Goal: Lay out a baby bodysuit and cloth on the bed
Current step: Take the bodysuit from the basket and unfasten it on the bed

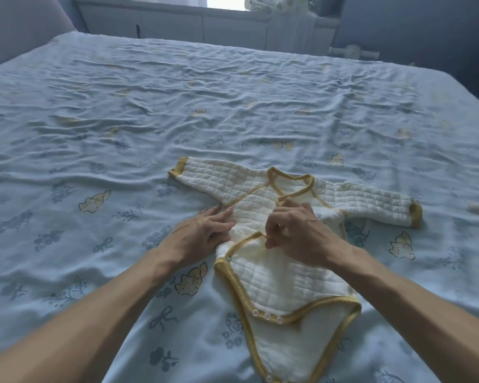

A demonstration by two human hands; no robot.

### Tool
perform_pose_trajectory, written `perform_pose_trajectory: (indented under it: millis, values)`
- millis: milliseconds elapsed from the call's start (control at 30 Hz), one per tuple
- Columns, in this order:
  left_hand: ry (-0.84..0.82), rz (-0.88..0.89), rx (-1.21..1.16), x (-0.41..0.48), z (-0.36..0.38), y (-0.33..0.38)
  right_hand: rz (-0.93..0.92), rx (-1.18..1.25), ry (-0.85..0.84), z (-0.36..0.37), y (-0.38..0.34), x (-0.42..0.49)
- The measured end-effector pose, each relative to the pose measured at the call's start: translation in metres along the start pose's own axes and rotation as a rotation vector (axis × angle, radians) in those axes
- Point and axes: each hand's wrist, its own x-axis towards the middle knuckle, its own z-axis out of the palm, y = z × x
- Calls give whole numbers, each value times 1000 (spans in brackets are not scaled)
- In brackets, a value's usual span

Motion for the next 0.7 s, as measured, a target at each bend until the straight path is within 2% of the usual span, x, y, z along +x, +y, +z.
perform_pose_trajectory:
  millis: [133, 267, 433, 567, 700]
  values:
    - [99, 30, 1, -12, -13, 14, 14, -25, -66, -3, -11, -9]
    - [88, 115, -109, -41, -18, 16, -149, -58, -33, 8, -44, 7]
    - [45, 72, -202, -63, -10, 11, -140, -35, -281, 19, -62, 23]
    - [37, 10, -89, -63, 4, 13, -204, -211, -282, 21, -59, 23]
    - [29, -11, 10, -64, 7, 18, -221, -233, -284, 24, -59, 21]
